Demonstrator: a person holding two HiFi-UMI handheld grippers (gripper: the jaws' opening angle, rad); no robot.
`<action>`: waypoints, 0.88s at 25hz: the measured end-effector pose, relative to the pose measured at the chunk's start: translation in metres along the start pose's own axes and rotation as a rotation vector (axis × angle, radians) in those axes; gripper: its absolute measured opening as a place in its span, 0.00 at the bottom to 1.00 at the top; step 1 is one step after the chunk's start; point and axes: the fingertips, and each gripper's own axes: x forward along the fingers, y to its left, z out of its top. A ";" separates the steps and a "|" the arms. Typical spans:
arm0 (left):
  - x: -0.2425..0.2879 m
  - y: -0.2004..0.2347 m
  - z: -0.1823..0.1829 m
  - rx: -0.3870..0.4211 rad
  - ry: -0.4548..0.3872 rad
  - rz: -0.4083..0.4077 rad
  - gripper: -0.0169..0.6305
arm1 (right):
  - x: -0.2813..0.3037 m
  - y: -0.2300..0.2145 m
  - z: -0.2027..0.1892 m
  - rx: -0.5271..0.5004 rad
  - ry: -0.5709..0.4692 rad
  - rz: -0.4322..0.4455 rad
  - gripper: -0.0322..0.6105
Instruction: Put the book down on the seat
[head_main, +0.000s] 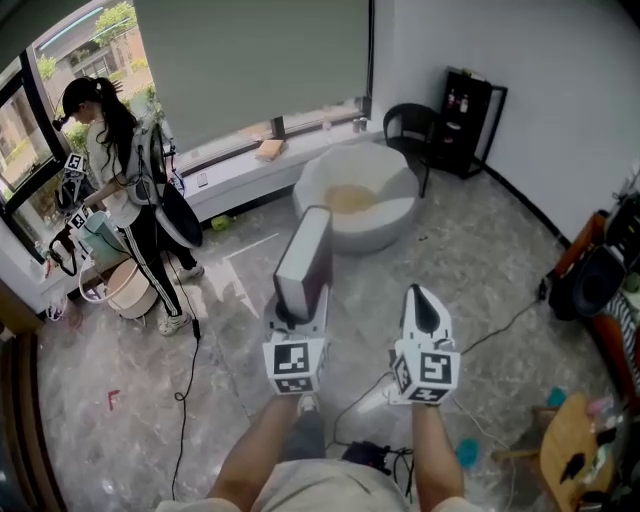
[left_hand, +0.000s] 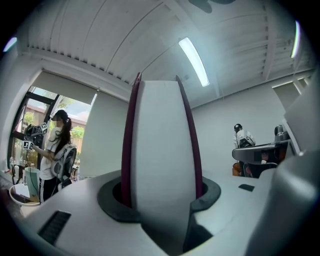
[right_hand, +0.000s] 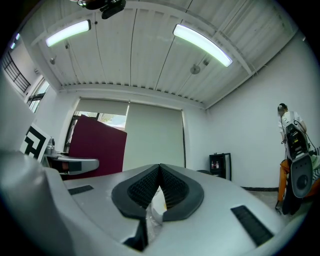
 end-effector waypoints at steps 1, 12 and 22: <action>0.008 0.005 -0.002 -0.003 0.000 -0.001 0.37 | 0.010 0.001 -0.003 -0.002 0.003 -0.001 0.06; 0.114 0.080 -0.007 -0.014 -0.011 -0.032 0.37 | 0.143 0.032 -0.010 -0.007 -0.001 0.002 0.06; 0.195 0.152 -0.021 -0.019 -0.007 -0.036 0.37 | 0.248 0.068 -0.014 -0.031 -0.002 0.015 0.06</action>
